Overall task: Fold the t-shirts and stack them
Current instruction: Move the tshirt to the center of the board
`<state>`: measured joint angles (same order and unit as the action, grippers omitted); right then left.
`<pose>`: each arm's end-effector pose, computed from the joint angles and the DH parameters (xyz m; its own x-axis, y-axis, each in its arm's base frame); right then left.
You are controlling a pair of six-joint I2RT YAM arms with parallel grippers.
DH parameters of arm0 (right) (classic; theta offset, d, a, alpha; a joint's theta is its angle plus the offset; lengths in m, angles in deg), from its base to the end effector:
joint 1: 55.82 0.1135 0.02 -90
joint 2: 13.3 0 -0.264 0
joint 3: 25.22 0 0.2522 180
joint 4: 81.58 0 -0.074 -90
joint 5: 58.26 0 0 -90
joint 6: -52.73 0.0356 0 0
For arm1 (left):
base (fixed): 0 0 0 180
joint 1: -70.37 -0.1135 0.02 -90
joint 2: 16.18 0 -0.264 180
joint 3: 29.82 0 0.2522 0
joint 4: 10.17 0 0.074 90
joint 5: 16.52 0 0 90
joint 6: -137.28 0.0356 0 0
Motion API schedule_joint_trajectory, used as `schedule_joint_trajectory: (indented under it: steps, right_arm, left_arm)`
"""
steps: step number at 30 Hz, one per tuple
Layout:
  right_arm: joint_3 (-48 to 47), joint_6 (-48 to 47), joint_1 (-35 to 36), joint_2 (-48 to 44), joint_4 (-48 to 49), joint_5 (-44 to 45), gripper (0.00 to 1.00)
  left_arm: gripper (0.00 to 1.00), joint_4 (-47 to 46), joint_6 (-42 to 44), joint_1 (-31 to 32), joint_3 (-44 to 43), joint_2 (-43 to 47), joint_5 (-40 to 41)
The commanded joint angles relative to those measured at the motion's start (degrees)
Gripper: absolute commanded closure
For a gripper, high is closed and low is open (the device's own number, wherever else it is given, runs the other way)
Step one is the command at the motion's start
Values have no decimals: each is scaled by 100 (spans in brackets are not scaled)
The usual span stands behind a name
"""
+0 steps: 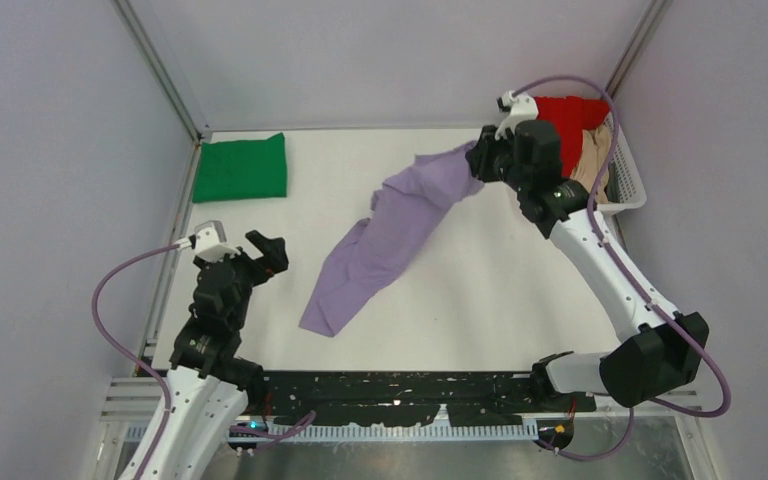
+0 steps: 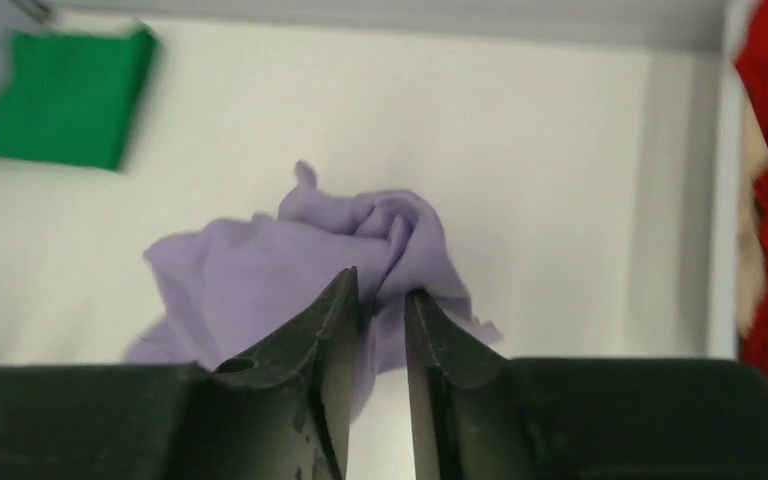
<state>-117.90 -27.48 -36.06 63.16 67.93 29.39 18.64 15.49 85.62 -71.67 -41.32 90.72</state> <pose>0.2880 0.1050 0.4136 -0.2924 0.0755 -0.9533 -0.3303 0.9276 0.1748 0.1264 -0.0235 0.2755 -0.1570 -0.4787 -0.8638 -0.1307 0.8770 -0.4623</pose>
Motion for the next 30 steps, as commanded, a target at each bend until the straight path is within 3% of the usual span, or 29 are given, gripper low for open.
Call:
schedule_joint_trajectory:
  steps: [1,2,3,6,12,15,19,25,30]
  right_arm:
    - [1548,537,-437,-323,343,1222,51]
    - [1792,655,-500,-302,274,1358,30]
    - [1867,687,-513,-247,75,1443,18]
    - [1865,590,-518,-199,-193,1684,0]
    - [2148,359,-506,-341,135,1092,4]
    - [2232,183,-402,-223,384,803,4]
    - [1901,-9,-86,224,51,1335,3]
    - [1775,518,-59,788,-451,2586,2]
    - [1782,684,-201,938,-297,2444,3]
  left_arm:
    - [1,348,-339,-28,79,-165,-55]
    - [1,391,-351,-30,74,-275,-197]
    - [1,420,-346,-30,80,-372,-422]
    - [1,425,-388,-30,188,-714,-939]
    - [1,-306,-671,-16,545,-1548,-2815]
    - [1,-703,-759,131,627,-2049,-3356]
    - [1,-198,-532,431,422,-2748,-3391]
    - [6,280,-474,993,398,-3137,-3088]
    - [9,236,-527,1380,144,-3666,-2668]
